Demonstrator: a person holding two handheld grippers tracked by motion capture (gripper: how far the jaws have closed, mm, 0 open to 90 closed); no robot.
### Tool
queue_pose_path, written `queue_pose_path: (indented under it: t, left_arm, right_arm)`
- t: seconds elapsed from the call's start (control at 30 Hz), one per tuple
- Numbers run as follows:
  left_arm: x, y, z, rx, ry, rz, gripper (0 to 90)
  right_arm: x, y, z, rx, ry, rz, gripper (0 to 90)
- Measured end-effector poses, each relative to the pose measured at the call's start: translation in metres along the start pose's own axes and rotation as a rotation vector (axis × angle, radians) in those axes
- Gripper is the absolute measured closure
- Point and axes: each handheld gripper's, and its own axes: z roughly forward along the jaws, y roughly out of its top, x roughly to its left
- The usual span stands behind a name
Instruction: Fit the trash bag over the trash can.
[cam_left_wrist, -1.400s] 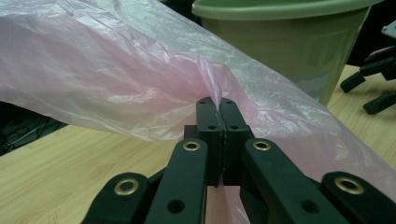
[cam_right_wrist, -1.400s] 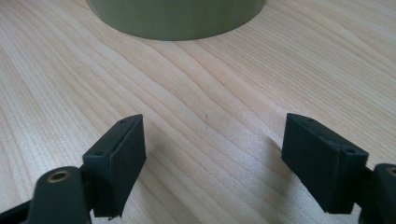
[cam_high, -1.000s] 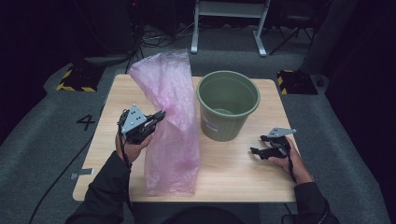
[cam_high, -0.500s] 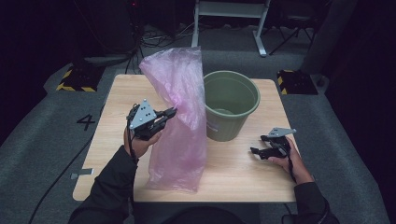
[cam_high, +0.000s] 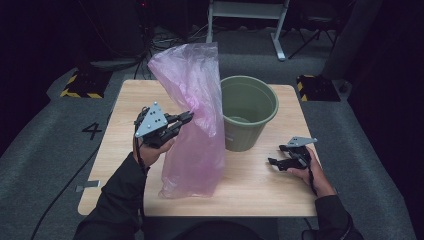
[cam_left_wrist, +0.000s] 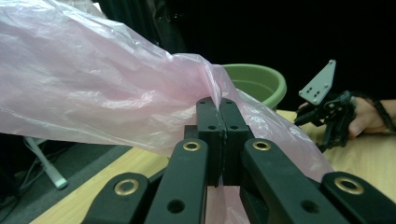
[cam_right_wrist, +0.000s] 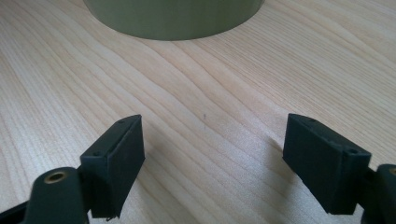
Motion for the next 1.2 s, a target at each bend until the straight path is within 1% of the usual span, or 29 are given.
queue_pose_path:
  t: [0.03,0.1,0.27,0.37,0.5,0.57,0.67,0.7,0.77,0.8,0.83,0.9,1.0,1.07,1.13,1.17,1.2]
  left_arm:
    - [-0.001,0.000,0.001,-0.003,-0.009,-0.002,89.4]
    - [-0.003,0.002,0.002,-0.004,-0.025,0.010,89.4]
    - [-0.011,0.009,0.007,-0.018,-0.084,0.028,89.4]
    - [-0.013,0.012,0.013,-0.017,-0.102,0.042,89.4]
    - [-0.017,0.019,0.019,-0.035,-0.138,0.047,89.4]
    - [-0.020,0.023,0.021,-0.052,-0.168,0.044,89.4]
    - [-0.024,0.027,0.025,-0.063,-0.194,0.052,89.5]
    - [-0.024,0.028,0.027,-0.062,-0.209,0.048,89.5]
    - [-0.025,0.029,0.032,-0.058,-0.225,0.046,89.4]
    - [-0.027,0.029,0.039,-0.046,-0.239,0.044,89.5]
    - [-0.027,0.029,0.039,-0.046,-0.239,0.044,89.5]
    - [-0.028,0.028,0.045,-0.036,-0.253,0.043,89.5]
    - [-0.031,0.028,0.055,-0.012,-0.272,0.049,89.5]
    - [-0.031,0.026,0.061,0.010,-0.279,0.050,89.4]
    - [-0.030,0.023,0.066,0.022,-0.277,0.041,89.4]
    - [-0.028,0.022,0.070,0.029,-0.275,0.032,89.5]
    - [-0.027,0.021,0.071,0.031,-0.278,0.027,89.4]
  right_arm:
    - [0.000,0.000,0.000,0.000,0.000,0.000,20.8]
    - [0.000,0.000,0.000,0.000,0.000,0.000,20.8]
    - [0.000,0.000,0.000,0.000,-0.001,0.002,20.8]
    - [0.000,0.000,0.000,0.000,0.000,0.003,20.8]
    - [0.000,0.000,0.000,0.000,0.000,0.003,20.8]
    - [0.000,0.000,0.000,0.000,0.000,0.003,20.8]
    - [0.000,0.000,0.000,0.000,-0.001,0.003,20.8]
    - [0.000,0.000,0.000,0.000,-0.001,0.004,20.8]
    - [0.000,0.000,0.000,0.000,-0.001,0.004,20.8]
    - [0.000,0.000,0.000,0.000,-0.001,0.004,20.8]
    - [0.000,0.000,0.000,0.000,-0.001,0.004,20.8]
    - [0.000,0.000,0.000,-0.001,-0.004,0.004,20.8]
    - [0.000,0.000,-0.001,-0.006,-0.010,0.008,23.6]
    - [-0.001,-0.001,-0.002,-0.019,-0.017,0.022,24.5]
    - [-0.003,-0.001,-0.004,-0.040,-0.018,0.035,25.2]
    - [-0.004,0.000,-0.007,-0.052,-0.026,0.046,26.1]
    - [-0.005,0.003,-0.012,-0.069,-0.051,0.042,26.5]
